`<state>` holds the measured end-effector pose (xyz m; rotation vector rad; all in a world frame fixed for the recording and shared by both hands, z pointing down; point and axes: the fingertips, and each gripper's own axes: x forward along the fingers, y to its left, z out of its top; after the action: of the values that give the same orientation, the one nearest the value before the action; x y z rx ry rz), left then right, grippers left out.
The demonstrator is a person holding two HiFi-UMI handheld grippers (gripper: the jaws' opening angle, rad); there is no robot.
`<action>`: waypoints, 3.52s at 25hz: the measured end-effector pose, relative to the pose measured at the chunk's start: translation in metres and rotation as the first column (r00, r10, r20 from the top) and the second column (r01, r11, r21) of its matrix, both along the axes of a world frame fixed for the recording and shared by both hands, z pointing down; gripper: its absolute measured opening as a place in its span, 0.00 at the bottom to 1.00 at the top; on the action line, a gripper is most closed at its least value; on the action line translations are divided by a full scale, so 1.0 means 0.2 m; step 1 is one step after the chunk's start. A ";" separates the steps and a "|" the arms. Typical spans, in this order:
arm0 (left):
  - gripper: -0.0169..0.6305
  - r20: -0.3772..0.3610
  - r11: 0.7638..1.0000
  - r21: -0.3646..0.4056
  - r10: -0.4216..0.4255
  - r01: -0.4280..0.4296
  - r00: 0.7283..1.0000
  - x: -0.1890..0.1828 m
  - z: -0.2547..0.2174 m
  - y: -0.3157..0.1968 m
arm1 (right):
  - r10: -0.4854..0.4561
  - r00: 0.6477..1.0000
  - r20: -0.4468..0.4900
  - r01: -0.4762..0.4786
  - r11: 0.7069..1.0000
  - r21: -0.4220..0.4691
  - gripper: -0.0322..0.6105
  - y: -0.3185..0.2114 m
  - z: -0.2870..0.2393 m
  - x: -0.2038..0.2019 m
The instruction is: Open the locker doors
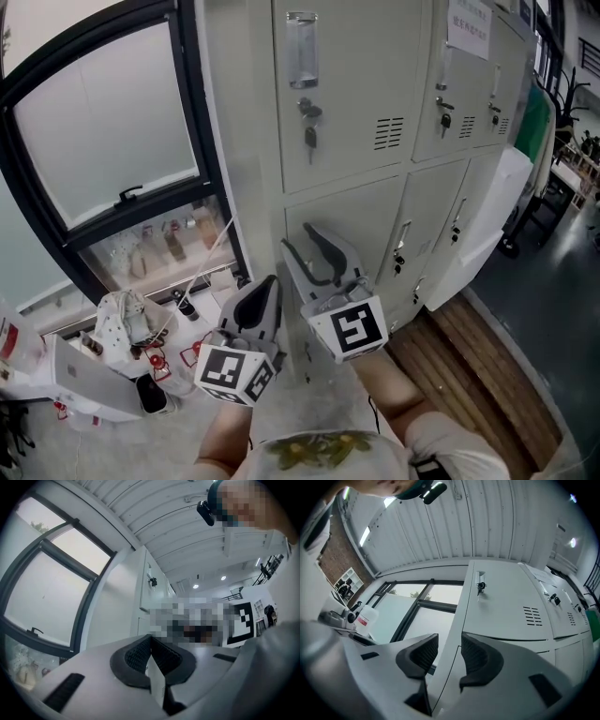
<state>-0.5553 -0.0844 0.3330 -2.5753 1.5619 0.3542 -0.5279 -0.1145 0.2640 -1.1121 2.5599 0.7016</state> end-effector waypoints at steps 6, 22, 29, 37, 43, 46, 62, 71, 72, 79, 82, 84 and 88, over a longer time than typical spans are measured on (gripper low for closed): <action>0.07 -0.001 1.000 -0.009 0.018 -0.018 1.000 -0.01 0.00 -0.03 | 0.067 0.998 -0.003 -0.067 0.997 0.024 0.28 -0.09 -0.07 0.00; 0.07 0.001 0.999 -0.031 0.036 -0.036 0.999 -0.06 0.07 -0.07 | 0.257 0.966 -0.015 -0.256 0.965 0.053 0.32 -0.28 -0.17 -0.02; 0.07 -0.002 0.998 -0.042 0.039 -0.039 0.999 -0.06 0.09 -0.07 | 0.273 0.962 -0.001 -0.272 0.960 0.064 0.32 -0.29 -0.18 -0.02; 0.07 0.003 0.998 -0.049 0.036 -0.036 0.999 -0.05 0.10 -0.07 | 0.268 0.963 -0.001 -0.268 0.963 0.031 0.32 -0.31 -0.18 0.01; 0.07 0.004 0.998 -0.048 0.029 -0.029 1.000 -0.06 0.10 -0.06 | 0.254 0.967 0.015 -0.254 0.966 0.035 0.32 -0.29 -0.19 0.02; 0.07 0.003 0.999 -0.048 0.025 -0.025 1.000 -0.05 0.10 -0.06 | 0.245 0.969 0.004 -0.245 0.969 0.029 0.31 -0.28 -0.18 0.03; 0.07 0.006 0.998 -0.044 0.034 -0.034 0.999 0.07 0.09 0.00 | 0.169 0.986 -0.019 -0.168 0.985 0.027 0.27 -0.17 -0.18 0.09; 0.07 0.005 0.998 -0.039 0.045 -0.045 0.999 0.12 0.09 0.05 | 0.140 0.990 -0.010 -0.139 0.990 0.037 0.26 -0.09 -0.19 0.12; 0.07 0.005 0.998 -0.039 0.049 -0.049 0.999 0.12 0.09 0.06 | 0.139 0.990 -0.016 -0.138 0.990 0.029 0.25 -0.08 -0.18 0.13; 0.07 0.009 0.997 -0.042 0.058 -0.058 0.998 0.18 0.10 0.09 | 0.129 0.992 -0.009 -0.128 0.991 0.042 0.23 -0.03 -0.19 0.17; 0.07 0.007 0.997 -0.044 0.057 -0.057 0.998 0.19 0.10 0.10 | 0.127 0.992 -0.003 -0.126 0.991 0.048 0.22 -0.01 -0.19 0.18; 0.07 0.006 0.997 -0.046 0.059 -0.058 0.998 0.20 0.10 0.11 | 0.127 0.992 0.002 -0.127 0.990 0.055 0.21 0.01 -0.20 0.20; 0.07 0.005 0.997 -0.048 0.062 -0.062 0.998 0.23 0.11 0.13 | 0.122 0.992 0.020 -0.123 0.990 0.073 0.19 0.04 -0.21 0.22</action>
<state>-0.5103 -0.0588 0.3550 -2.6623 1.5091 0.3173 -0.4835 -0.1061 0.2226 -1.2531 2.4483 0.8062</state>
